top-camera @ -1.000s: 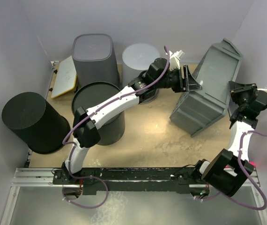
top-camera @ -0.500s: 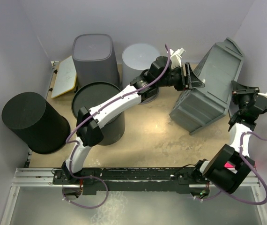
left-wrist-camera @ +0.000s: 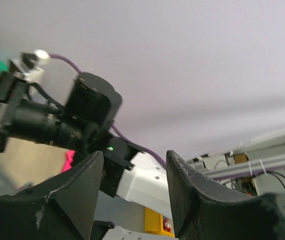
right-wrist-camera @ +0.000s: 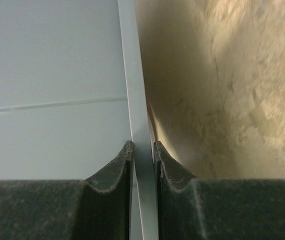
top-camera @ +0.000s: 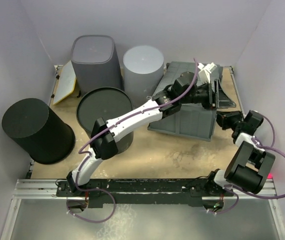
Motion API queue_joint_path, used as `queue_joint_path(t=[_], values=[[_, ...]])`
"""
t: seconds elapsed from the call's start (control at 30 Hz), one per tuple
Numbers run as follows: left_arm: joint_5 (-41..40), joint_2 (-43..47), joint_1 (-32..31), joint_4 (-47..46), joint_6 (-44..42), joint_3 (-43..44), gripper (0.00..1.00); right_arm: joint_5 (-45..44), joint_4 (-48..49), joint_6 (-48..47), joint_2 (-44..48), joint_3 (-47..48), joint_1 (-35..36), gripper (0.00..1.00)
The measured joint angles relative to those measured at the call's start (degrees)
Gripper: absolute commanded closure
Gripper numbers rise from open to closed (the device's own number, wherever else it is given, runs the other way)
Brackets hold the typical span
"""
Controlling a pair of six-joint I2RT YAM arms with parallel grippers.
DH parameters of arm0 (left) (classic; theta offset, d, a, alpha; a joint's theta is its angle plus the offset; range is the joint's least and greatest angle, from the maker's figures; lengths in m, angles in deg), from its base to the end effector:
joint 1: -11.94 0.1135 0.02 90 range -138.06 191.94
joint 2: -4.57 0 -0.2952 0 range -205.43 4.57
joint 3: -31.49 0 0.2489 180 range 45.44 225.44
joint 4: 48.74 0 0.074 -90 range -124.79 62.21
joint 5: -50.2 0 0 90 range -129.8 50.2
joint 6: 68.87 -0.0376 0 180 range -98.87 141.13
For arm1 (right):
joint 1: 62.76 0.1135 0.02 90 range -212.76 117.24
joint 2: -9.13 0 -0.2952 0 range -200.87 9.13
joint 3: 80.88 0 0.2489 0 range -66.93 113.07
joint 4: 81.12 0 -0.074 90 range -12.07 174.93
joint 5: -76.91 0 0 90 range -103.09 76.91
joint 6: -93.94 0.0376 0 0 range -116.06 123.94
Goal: Turn the large container upside down
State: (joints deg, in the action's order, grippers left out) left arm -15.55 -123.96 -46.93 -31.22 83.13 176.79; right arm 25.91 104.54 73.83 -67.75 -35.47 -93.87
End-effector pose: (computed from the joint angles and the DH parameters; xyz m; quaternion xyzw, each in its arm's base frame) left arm 0.2714 -0.4792 0.4148 0.1285 0.6996 -0.6711 0.2088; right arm 0.2333 -0.1132 0.2261 0.5034 0.6448 0.4330 0.3786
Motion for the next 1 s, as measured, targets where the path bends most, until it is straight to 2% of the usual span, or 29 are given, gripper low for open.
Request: queue_joint_path(t=[0.13, 0.33, 0.4, 0.47, 0.57, 0.63, 0.73, 0.87, 1.0], values=[[1.03, 0.02, -1.70, -1.64, 0.00, 0.00, 0.50, 3.72, -2.56, -3.13, 0.04, 1.05, 0.31, 1.00], [1.07, 0.44, -1.42, -2.67, -0.09, -1.70, 0.50, 2.45, -17.14, -16.83, -0.22, 8.98, -1.14, 1.00], [1.07, 0.70, -1.18, -2.60, -0.13, -2.69, 0.50, 0.31, -20.98, -20.98, -0.22, 11.43, -1.57, 0.94], [1.05, 0.79, -1.01, -2.45, -0.28, -3.28, 0.49, -3.17, -24.90, -25.00, -0.22, 13.64, -1.95, 0.83], [0.81, 1.29, -0.90, -1.11, -1.31, -3.80, 0.49, -9.66, -30.34, -29.55, -0.22, 15.76, -2.34, 0.56], [0.39, 1.97, -0.90, 0.07, -2.58, -4.02, 0.48, -13.57, -33.55, -31.04, -0.22, 16.55, -2.60, 0.44], [-1.73, 3.78, -0.90, 3.85, -5.51, -4.37, 0.47, -18.56, -36.54, -33.48, -0.04, 17.31, -3.06, 0.34], [-7.04, 7.85, -0.81, 10.71, -10.82, -6.19, 0.46, -22.38, -39.47, -35.08, 0.76, 18.75, -3.45, 0.30], [-13.51, 15.17, 0.72, 15.04, -15.10, -13.57, 0.45, -24.55, -40.81, -36.39, 2.62, 21.29, -3.15, 0.27]])
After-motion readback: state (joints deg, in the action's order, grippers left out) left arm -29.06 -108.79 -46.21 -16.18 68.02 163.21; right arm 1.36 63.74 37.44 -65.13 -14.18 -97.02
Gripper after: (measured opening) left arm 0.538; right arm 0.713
